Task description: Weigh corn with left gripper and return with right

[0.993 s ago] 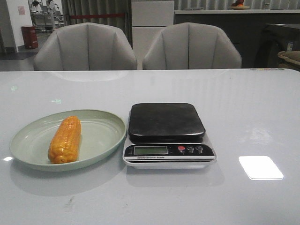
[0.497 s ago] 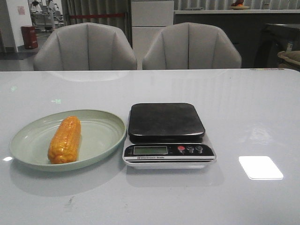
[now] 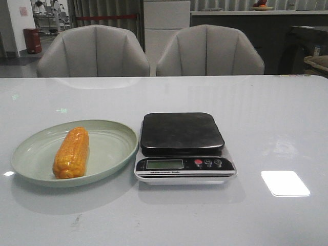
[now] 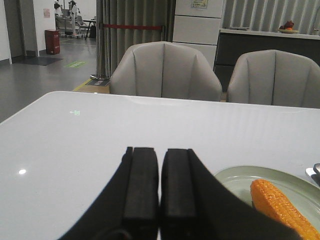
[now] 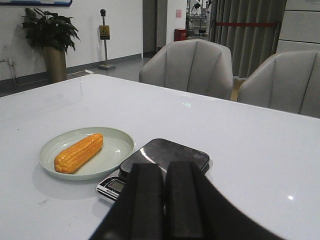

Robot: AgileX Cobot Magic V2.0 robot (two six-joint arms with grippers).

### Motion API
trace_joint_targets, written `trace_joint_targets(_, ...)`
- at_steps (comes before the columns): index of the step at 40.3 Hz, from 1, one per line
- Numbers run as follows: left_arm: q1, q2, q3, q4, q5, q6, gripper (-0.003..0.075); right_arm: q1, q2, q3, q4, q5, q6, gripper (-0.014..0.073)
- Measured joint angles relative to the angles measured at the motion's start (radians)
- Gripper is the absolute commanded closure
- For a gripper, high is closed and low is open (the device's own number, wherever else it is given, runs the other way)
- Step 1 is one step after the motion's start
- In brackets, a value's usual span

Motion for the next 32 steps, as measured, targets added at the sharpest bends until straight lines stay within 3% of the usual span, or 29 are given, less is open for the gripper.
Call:
trace_joint_targets(22,0.0,0.0,0.0,-0.002,0.0,0.002,0.0606,-0.002,0.0,0.012,-0.005,-0.011,0.0,0.0428)
trace_joint_targets(26,0.0,0.0,0.0,-0.002,0.0,0.002,0.0606,-0.043,0.0,0.032,-0.012,-0.022,0.0,0.0428)
trace_joint_targets(32,0.0,0.0,0.0,-0.002,0.0,0.002,0.0606,-0.19,0.0,0.068,-0.012,-0.053,0.0,0.0428)
